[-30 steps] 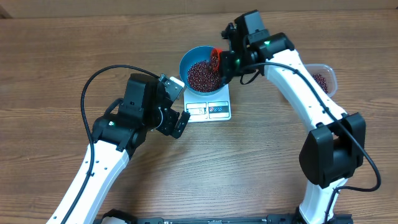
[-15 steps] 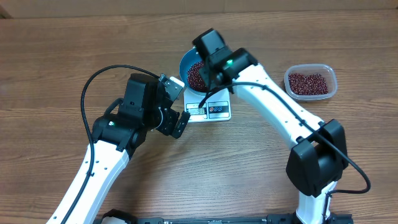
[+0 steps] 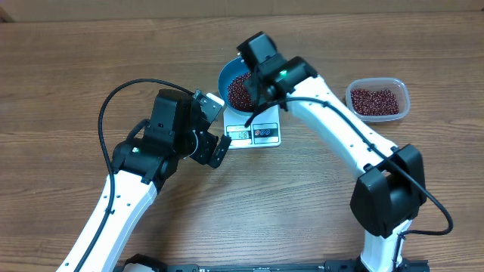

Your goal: Scoop item into bowl and weigh 150g on scale

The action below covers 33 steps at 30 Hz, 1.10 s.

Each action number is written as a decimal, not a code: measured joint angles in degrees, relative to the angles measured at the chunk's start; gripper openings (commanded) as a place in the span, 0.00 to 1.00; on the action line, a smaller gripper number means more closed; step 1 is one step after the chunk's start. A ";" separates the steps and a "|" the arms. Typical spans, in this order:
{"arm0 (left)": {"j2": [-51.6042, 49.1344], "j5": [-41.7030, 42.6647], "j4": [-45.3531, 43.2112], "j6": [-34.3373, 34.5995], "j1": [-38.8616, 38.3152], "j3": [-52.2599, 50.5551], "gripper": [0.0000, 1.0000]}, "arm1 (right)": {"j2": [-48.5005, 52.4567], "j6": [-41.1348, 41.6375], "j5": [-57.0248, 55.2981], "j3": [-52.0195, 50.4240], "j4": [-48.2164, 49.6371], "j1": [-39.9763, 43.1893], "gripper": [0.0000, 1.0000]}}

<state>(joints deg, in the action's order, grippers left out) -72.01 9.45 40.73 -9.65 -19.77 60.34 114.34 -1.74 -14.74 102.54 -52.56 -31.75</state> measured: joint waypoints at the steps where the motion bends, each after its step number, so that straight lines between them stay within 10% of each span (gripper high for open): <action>1: 0.00 0.00 0.00 0.00 0.00 0.00 0.99 | -0.52 0.00 2.91 0.00 -0.02 1.33 0.04; 19: 0.00 0.00 0.02 0.00 0.00 0.00 1.00 | -7.58 0.04 42.36 0.02 -3.72 20.17 0.04; 33: 0.00 0.00 0.00 0.00 0.00 0.00 1.00 | -13.03 -1.46 47.60 0.02 -9.70 32.89 0.04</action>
<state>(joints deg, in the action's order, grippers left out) -72.01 9.45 40.73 -9.65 -19.77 60.34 101.32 -3.20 32.86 102.56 -62.26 1.15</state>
